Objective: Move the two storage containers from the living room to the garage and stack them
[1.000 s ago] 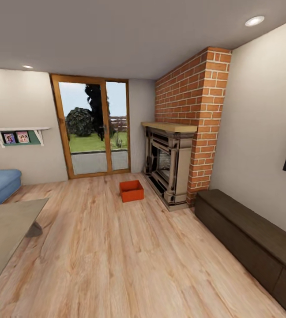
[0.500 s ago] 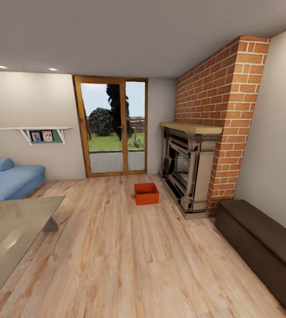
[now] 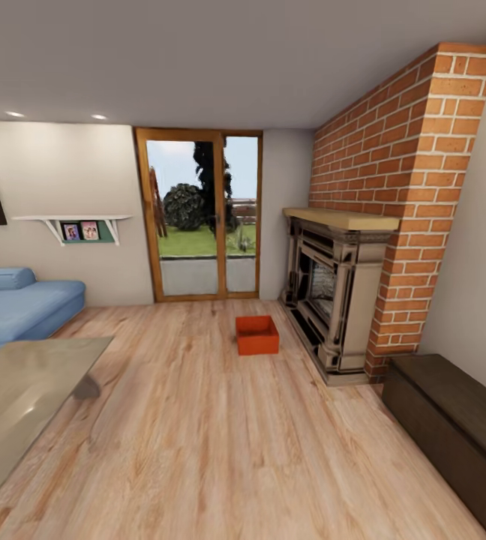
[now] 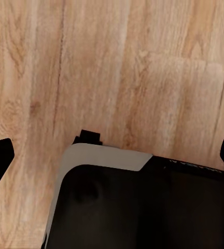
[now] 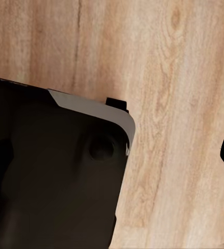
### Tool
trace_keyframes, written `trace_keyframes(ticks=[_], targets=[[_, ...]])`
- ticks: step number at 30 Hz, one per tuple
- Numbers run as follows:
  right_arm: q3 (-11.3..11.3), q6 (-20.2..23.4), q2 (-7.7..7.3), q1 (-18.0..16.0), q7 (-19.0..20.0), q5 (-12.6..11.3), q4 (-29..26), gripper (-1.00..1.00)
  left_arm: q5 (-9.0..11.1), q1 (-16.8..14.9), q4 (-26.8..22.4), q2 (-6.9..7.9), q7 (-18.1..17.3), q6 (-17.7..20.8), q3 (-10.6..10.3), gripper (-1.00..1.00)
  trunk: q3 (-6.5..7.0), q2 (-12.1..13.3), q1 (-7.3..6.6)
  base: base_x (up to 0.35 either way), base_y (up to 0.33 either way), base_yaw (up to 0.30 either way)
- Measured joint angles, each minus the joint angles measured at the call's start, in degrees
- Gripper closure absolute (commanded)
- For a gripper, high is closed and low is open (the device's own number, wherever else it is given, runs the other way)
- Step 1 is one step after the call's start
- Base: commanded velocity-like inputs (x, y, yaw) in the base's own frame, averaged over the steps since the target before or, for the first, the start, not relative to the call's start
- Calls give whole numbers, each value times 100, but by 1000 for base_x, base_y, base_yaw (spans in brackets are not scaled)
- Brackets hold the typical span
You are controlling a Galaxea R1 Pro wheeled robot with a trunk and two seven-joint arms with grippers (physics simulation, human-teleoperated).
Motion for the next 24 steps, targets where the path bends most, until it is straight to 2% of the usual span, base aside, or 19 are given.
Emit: trace_keyframes(ticks=[18,24], targets=[[-9,43,-3,4,-1,-15,0,-100,4,0,0,11,0,9,0,-100,0,0,0,306,-153,0],[-7,31,-8,2,0,-10,0,-100,11,0,7,17,0,8,0,-100,0,0,0,315,-77,0]])
